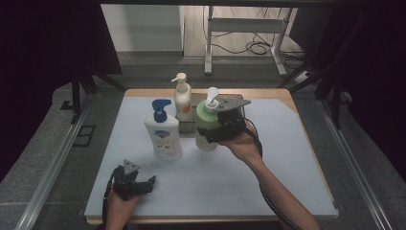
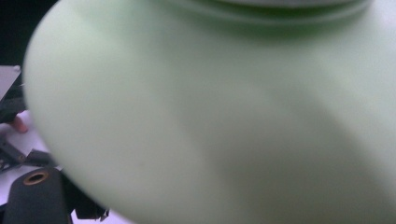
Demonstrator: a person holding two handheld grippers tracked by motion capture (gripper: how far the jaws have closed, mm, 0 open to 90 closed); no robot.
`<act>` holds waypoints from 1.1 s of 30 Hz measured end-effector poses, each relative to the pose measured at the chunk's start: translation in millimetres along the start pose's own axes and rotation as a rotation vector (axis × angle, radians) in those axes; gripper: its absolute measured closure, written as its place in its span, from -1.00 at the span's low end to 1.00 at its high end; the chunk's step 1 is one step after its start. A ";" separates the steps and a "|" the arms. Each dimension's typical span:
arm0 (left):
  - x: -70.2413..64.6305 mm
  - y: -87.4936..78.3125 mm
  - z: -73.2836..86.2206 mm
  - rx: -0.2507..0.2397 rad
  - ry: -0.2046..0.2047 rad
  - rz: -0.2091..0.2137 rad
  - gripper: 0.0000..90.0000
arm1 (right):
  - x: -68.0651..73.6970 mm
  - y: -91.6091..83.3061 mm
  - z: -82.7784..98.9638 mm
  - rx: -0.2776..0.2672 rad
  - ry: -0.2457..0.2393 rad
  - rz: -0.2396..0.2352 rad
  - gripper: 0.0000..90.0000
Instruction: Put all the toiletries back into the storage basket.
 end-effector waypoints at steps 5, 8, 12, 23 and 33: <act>0.0 0.0 0.0 0.000 0.000 0.000 -0.74 | -5.0 2.2 -7.4 0.001 0.008 0.020 -0.74; 0.0 0.0 0.0 0.000 0.000 0.000 -0.74 | -8.5 4.1 -11.9 0.003 0.016 0.031 -0.74; 0.0 0.0 0.0 0.000 0.000 0.000 -0.74 | -13.4 7.0 -17.0 0.008 0.027 0.050 -0.74; 0.1 0.0 -0.1 0.000 0.000 0.001 -0.74 | -25.5 12.5 -32.8 -0.001 0.051 0.095 -0.74; 0.1 0.0 -0.1 0.000 0.000 0.000 -0.74 | -36.7 21.7 -43.1 -0.010 0.078 0.121 -0.74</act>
Point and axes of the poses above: each handheld gripper's, and its own axes: y roughly forward along the jaws, z roughly out of its underside, x roughly to its left, the point moved 1 cm from there along y, roughly forward along the jaws, and after that the axes turned 9 degrees about x, right-handed, at the moved point
